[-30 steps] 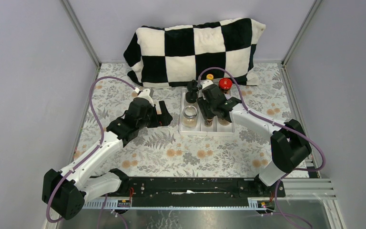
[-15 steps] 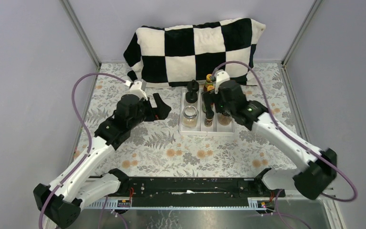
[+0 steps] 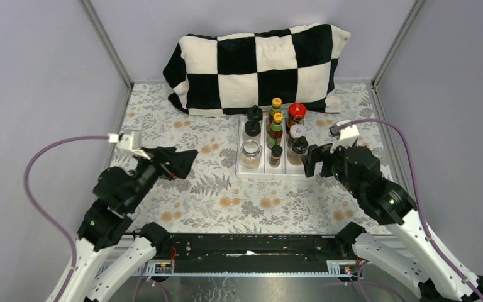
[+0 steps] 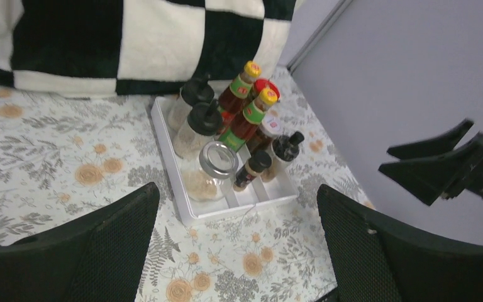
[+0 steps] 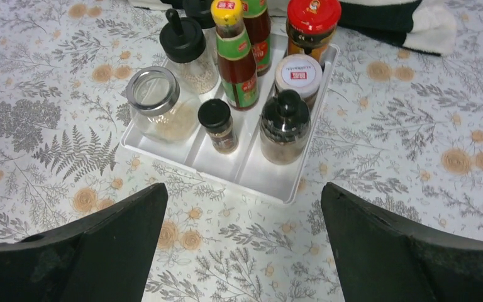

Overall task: Organize the condiment bottles
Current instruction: Reset both arms

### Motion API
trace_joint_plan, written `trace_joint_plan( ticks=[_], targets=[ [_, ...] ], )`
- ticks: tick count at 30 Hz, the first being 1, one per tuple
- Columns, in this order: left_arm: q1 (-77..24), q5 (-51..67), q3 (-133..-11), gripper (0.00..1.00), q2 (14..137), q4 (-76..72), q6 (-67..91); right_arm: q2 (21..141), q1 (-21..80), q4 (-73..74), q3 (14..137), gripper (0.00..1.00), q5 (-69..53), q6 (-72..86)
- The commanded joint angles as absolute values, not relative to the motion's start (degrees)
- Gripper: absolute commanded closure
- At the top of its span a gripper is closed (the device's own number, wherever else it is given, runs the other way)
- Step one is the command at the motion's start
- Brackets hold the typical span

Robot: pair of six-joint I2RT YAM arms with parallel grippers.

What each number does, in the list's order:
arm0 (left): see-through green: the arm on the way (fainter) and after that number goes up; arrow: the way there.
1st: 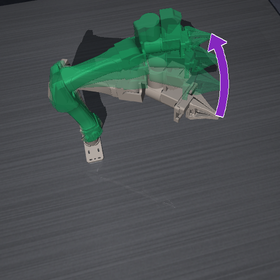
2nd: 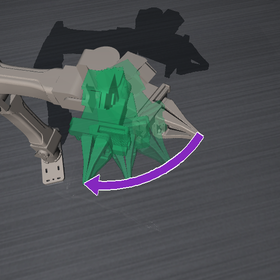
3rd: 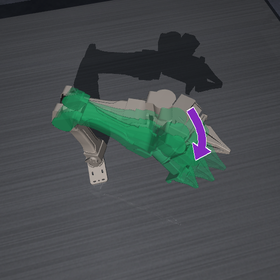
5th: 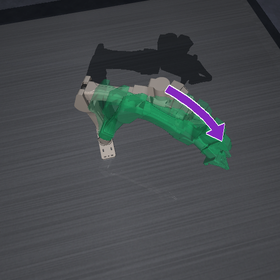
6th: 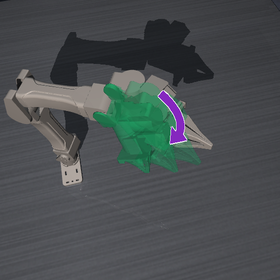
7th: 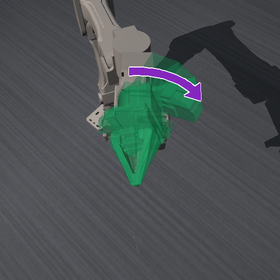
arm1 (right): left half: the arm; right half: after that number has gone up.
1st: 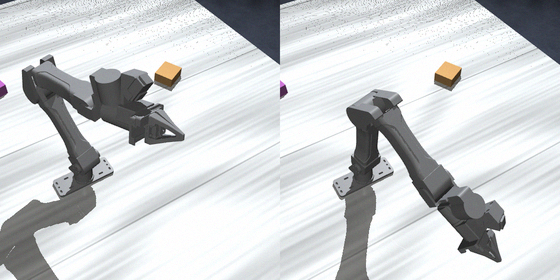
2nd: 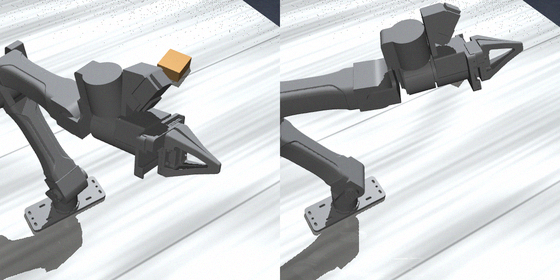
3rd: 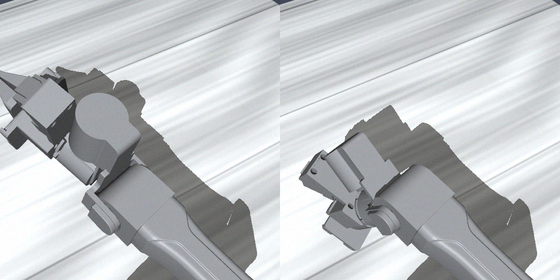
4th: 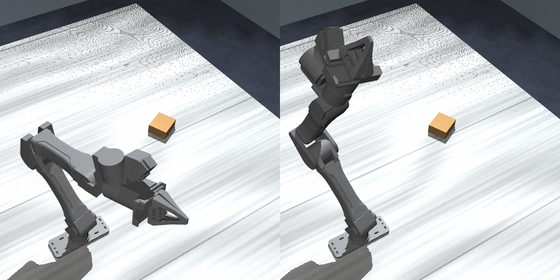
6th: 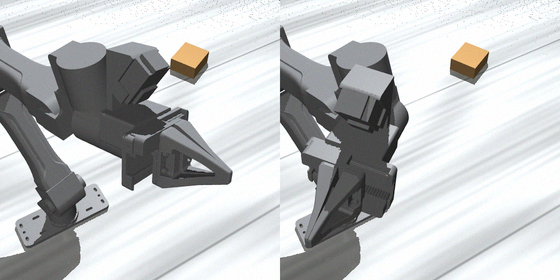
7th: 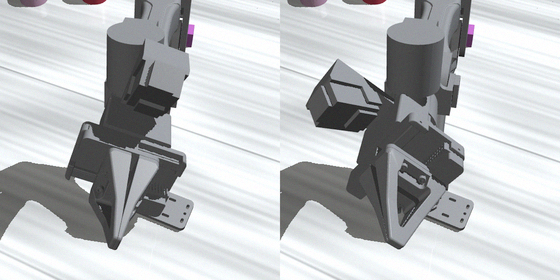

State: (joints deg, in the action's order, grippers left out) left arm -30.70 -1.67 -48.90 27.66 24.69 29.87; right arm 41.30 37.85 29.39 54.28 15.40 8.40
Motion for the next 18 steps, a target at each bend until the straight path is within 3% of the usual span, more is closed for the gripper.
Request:
trace_joint_plan(
  ticks=[1, 18],
  targets=[
    [-30.5, -6.0, -48.5, 0.01, 23.6, 29.9, 27.3, 35.7, 38.2, 30.8, 51.8, 0.00, 17.8, 11.8],
    [-30.5, -6.3, -51.4, 0.01, 27.9, 31.4, 24.0, 36.6, 38.2, 30.1, 53.0, 0.00, 20.8, 11.6]
  ],
)
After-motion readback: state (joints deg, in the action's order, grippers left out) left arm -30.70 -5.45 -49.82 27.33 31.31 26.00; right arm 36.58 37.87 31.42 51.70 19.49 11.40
